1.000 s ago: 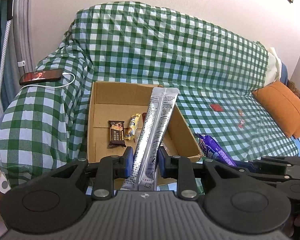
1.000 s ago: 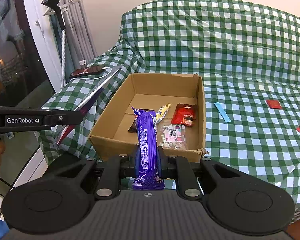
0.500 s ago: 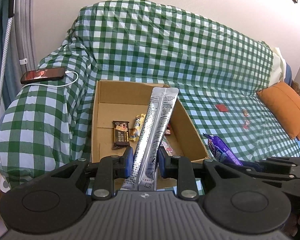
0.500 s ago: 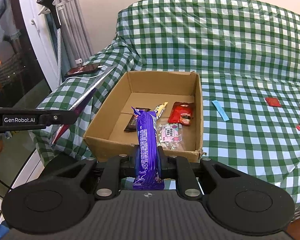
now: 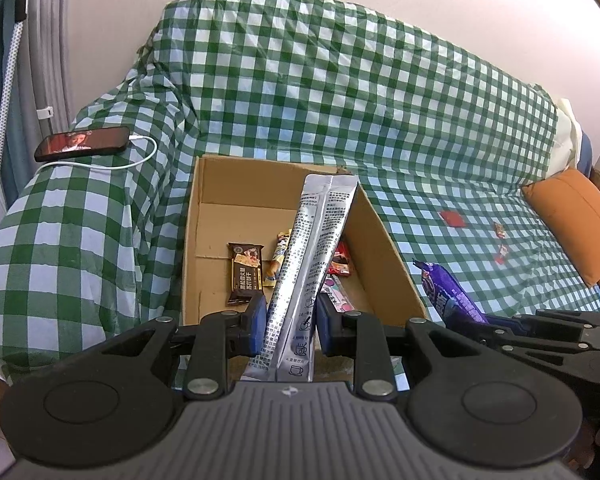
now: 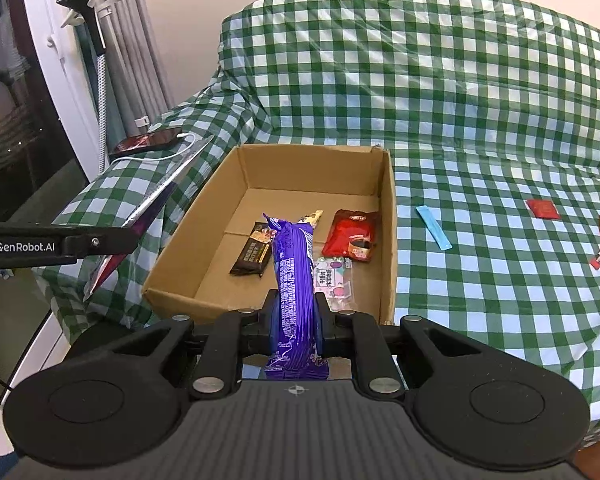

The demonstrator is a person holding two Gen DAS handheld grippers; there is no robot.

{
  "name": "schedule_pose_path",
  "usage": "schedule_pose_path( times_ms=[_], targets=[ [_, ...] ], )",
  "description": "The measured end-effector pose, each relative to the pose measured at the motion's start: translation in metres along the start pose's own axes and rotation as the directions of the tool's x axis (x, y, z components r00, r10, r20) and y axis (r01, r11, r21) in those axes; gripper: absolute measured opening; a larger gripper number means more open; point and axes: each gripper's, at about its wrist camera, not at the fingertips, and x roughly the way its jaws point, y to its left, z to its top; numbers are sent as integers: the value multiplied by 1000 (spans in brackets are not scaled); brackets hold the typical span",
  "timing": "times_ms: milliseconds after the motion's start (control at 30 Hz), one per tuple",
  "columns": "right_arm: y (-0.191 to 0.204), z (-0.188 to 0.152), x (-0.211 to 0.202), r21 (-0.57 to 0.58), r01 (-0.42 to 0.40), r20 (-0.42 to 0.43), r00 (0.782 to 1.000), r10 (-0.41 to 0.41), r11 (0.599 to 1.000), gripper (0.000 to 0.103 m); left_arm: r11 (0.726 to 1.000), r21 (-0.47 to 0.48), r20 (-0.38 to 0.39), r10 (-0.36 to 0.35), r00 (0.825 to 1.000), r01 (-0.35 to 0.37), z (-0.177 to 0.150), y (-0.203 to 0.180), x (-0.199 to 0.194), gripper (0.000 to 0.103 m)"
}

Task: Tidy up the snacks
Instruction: 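Carry the silver stick pack and purple bar over the cardboard box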

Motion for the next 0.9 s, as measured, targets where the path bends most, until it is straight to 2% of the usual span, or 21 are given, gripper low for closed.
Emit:
schedule_pose_path(
  times_ms=[900],
  targets=[
    [-33, 38, 108, 69, 2, -94, 996, 5, 998, 18, 997, -21, -144, 65, 987, -69, 42, 7, 119, 29]
  ],
)
